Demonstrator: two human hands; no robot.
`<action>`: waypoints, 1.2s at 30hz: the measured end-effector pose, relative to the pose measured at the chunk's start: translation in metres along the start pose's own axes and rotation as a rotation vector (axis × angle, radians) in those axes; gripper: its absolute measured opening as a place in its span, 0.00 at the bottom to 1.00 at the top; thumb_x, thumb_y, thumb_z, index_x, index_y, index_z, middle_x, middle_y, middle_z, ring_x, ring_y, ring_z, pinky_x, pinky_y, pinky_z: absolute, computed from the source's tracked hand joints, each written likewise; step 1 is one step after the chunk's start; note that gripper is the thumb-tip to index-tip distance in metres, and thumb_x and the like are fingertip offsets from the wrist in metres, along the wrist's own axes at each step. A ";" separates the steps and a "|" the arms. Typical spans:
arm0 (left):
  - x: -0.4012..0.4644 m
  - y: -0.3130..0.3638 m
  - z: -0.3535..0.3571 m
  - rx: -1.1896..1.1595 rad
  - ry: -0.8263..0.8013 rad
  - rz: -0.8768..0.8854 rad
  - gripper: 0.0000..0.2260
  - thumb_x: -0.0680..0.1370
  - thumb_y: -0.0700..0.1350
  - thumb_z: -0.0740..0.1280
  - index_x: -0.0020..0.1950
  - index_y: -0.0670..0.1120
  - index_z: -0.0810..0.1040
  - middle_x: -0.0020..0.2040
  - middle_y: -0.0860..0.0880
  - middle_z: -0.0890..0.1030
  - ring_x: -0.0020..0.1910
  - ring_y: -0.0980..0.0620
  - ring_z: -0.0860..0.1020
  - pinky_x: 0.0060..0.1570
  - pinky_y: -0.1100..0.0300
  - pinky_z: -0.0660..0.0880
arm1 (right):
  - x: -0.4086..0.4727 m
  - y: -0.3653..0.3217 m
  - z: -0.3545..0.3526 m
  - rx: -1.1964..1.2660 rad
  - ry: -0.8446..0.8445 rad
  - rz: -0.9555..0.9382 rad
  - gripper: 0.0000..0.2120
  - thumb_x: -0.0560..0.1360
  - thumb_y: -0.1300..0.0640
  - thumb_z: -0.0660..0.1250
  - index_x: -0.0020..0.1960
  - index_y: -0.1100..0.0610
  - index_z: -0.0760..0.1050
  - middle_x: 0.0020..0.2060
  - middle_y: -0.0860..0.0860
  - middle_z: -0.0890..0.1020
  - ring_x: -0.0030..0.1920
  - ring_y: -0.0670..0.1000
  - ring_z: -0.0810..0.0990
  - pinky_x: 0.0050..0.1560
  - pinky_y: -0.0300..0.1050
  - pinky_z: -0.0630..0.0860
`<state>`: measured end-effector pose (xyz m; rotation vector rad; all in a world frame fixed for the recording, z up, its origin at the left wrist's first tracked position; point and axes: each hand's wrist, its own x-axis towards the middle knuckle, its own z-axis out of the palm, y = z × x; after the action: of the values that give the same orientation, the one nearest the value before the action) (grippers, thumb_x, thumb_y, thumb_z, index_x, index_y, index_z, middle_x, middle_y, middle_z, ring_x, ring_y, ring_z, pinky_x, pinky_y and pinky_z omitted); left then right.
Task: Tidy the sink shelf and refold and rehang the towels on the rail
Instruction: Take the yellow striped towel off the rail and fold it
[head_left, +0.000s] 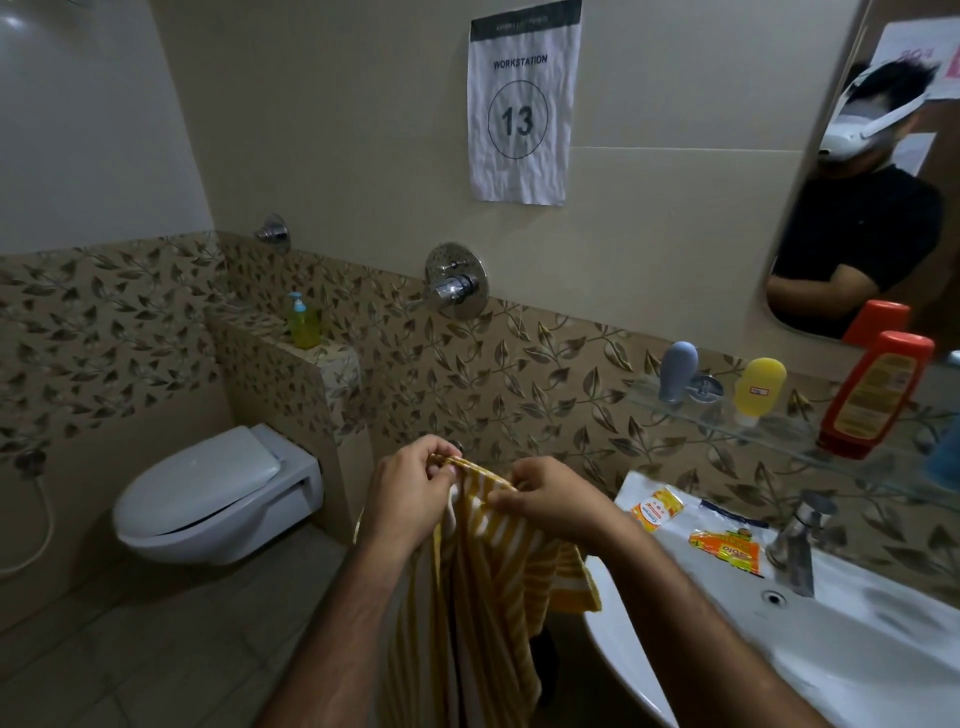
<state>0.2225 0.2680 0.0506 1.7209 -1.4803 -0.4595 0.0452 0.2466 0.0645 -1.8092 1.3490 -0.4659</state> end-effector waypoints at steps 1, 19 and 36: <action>0.000 0.001 -0.001 0.003 -0.004 0.007 0.06 0.77 0.44 0.67 0.48 0.55 0.80 0.41 0.57 0.81 0.42 0.59 0.78 0.40 0.61 0.75 | -0.001 0.001 -0.003 0.059 -0.013 0.015 0.11 0.74 0.46 0.71 0.47 0.54 0.79 0.43 0.51 0.84 0.45 0.50 0.84 0.48 0.49 0.81; 0.007 -0.013 -0.020 0.093 0.089 -0.063 0.06 0.79 0.43 0.66 0.51 0.53 0.79 0.40 0.57 0.77 0.38 0.63 0.72 0.31 0.67 0.64 | -0.001 0.018 0.000 -0.580 0.086 -0.227 0.10 0.82 0.45 0.58 0.47 0.45 0.75 0.34 0.41 0.71 0.40 0.44 0.73 0.36 0.42 0.67; -0.009 -0.063 0.004 -0.023 -0.127 -0.227 0.04 0.77 0.43 0.68 0.47 0.53 0.79 0.34 0.50 0.78 0.35 0.54 0.76 0.36 0.60 0.72 | 0.006 0.007 0.002 -0.235 0.298 -0.108 0.07 0.77 0.53 0.68 0.42 0.53 0.81 0.35 0.48 0.80 0.38 0.47 0.78 0.37 0.46 0.75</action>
<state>0.2585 0.2742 -0.0021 1.8797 -1.3658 -0.7136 0.0444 0.2411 0.0572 -2.0739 1.5663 -0.6804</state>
